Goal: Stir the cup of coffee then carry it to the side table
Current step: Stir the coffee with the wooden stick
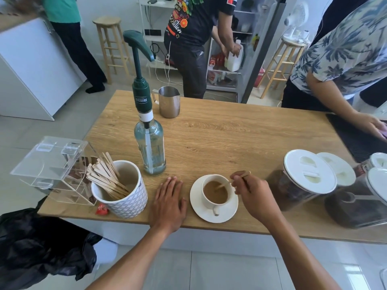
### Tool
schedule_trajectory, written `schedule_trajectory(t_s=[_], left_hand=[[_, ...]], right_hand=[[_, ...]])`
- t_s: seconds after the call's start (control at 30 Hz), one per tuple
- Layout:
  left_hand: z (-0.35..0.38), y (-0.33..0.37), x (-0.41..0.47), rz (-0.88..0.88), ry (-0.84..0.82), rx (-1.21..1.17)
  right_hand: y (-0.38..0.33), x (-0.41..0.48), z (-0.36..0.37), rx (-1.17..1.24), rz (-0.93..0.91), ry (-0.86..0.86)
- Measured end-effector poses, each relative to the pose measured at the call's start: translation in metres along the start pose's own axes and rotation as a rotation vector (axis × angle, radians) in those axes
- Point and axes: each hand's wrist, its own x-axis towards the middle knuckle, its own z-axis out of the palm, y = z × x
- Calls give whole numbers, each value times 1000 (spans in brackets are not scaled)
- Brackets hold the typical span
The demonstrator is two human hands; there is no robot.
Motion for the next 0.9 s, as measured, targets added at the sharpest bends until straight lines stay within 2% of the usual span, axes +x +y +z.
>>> schedule_trajectory(t_s=[0.1, 0.27, 0.43, 0.6, 0.77, 0.9], left_hand=[[0, 1, 0, 1, -3, -6], [-1, -1, 0, 0, 11, -3], [-1, 1, 0, 6, 8, -13], [-1, 1, 1, -4, 9, -13], [-1, 0, -1, 3, 4, -10], [-1, 0, 0, 4, 13, -11]], right_hand=[[3, -6, -1, -23, 22, -37], [5, -1, -3, -2, 34, 64], [5, -9, 5, 5, 41, -47], [6, -6, -5, 2, 80, 94], [1, -9, 4, 15, 53, -29], [4, -11, -2, -7, 89, 62]])
